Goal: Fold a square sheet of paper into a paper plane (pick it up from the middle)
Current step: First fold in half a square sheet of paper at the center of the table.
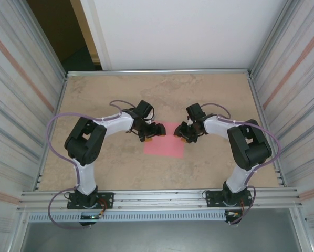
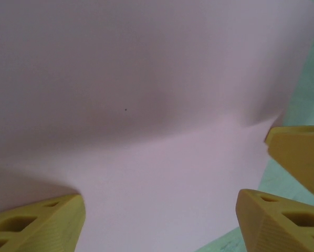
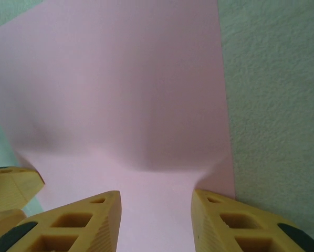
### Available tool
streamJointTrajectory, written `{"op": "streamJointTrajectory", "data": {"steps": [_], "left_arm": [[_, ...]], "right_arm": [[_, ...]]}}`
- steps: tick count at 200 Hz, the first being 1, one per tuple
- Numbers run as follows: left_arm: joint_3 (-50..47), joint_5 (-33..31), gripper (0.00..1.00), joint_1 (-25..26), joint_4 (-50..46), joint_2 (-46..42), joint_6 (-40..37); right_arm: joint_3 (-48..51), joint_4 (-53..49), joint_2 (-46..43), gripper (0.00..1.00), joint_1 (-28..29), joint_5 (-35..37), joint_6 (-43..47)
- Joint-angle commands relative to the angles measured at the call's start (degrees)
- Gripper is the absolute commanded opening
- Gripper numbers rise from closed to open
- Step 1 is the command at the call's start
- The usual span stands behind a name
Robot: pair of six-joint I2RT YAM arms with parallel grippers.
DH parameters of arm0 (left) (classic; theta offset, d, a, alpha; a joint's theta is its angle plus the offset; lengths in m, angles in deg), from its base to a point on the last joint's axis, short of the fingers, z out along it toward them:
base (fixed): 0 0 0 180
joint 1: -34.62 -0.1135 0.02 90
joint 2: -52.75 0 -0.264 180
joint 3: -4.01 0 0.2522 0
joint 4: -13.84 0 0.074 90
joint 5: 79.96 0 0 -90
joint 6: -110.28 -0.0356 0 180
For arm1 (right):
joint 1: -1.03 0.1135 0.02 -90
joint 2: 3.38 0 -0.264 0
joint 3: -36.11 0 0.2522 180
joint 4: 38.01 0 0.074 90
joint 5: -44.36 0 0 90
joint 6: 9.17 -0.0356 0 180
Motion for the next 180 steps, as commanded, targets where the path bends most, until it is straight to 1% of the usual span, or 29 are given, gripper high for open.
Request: {"op": "streamJointTrajectory", "data": {"steps": [1,56,117,149,180], "left_arm": [[-3.91,0.89,0.8,-1.14,3.13,-1.1,4.14],[-7.43,4.02,0.83,-2.33,8.92,-1.89,5.64],[-8.57,3.98,0.86,-2.41,10.31,-4.02,4.52],[-7.61,5.83,0.86,-2.32,11.44,-3.59,4.01],[-6.44,4.95,0.85,-2.03,9.6,-3.17,2.46]], "right_arm": [[-1.16,-1.88,2.13,0.39,0.44,0.3,1.69],[-1.68,-0.45,4.67,0.38,1.3,-1.04,1.48],[-1.2,3.02,5.16,0.37,1.24,-3.21,0.47],[-1.17,4.34,5.89,0.36,1.57,-4.92,-0.07],[-1.61,5.68,6.7,0.35,2.55,-6.04,-0.88]]}}
